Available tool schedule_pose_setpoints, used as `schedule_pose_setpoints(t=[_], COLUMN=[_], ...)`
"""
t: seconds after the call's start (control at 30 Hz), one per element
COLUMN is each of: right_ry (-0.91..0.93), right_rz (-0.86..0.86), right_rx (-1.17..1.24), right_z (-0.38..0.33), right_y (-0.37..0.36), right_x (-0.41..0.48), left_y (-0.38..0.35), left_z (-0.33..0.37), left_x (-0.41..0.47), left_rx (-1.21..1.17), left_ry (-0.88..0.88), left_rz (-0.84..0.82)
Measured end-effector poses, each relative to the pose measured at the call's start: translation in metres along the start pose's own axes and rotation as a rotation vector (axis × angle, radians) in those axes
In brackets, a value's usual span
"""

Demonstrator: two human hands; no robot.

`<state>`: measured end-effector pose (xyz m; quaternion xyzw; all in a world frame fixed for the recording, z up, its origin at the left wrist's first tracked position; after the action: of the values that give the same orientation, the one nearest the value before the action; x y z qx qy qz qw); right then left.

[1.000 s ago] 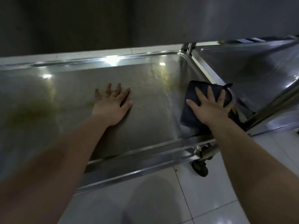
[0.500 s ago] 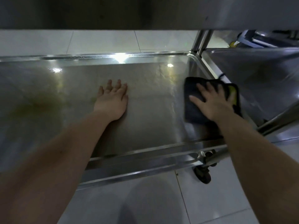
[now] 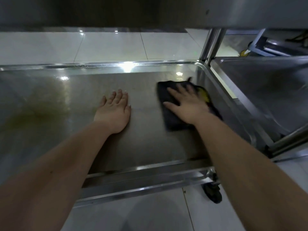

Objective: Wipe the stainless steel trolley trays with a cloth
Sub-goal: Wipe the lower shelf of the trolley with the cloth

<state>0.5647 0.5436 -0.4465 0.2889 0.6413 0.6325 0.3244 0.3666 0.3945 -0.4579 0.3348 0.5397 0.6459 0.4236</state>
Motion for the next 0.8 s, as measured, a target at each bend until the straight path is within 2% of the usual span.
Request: schedule_pose_setpoints(t=[0.07, 0.13, 0.23, 0.33, 0.47, 0.53, 0.6, 0.7, 0.73, 0.8], right_ry=[-0.194, -0.266, -0.26, -0.254, -0.323, -0.376, -0.265, 0.138, 0.238, 0.298], right_rz=[-0.012, -0.015, 0.008, 0.043, -0.098, -0.141, -0.107, -0.025, -0.026, -0.037], right_rx=[-0.018, -0.025, -0.022, -0.052, -0.018, 0.035, 0.046, 0.079, 0.093, 0.101], right_z=[0.061, 0.079, 0.073, 0.073, 0.067, 0.041, -0.019, -0.14, -0.163, -0.16], right_y=[-0.004, -0.009, -0.009, -0.007, -0.009, -0.006, -0.003, -0.004, -0.005, -0.004], right_x=[-0.006, -0.01, -0.007, -0.006, 0.0, 0.01, 0.023, 0.023, 0.02, 0.025], left_y=[-0.002, 0.003, 0.019, 0.015, 0.007, 0.01, 0.012, 0.016, 0.016, 0.014], left_z=[0.002, 0.002, -0.009, -0.028, -0.035, -0.035, -0.036, -0.049, -0.053, -0.057], left_x=[0.001, 0.009, 0.032, 0.043, 0.044, 0.044, 0.043, 0.041, 0.041, 0.042], left_rx=[0.001, 0.018, 0.042, 0.035, 0.014, 0.001, -0.036, -0.077, -0.062, -0.036], left_ry=[-0.001, -0.023, -0.06, -0.027, 0.014, 0.016, 0.034, 0.129, 0.152, 0.164], left_rz=[-0.002, 0.021, 0.054, 0.008, 0.009, 0.002, 0.023, 0.093, 0.095, 0.076])
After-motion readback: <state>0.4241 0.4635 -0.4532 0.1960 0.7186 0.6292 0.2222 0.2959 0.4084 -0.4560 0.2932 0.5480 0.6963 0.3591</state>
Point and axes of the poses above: each hand's wrist, its own x-axis towards the middle knuckle, its own y-axis out of the back of the hand, z = x × y, the point moved 7 cm from there along x, towards the middle knuckle, and after that the axes turned 4 degrees about -x, right-handed, at the moved point
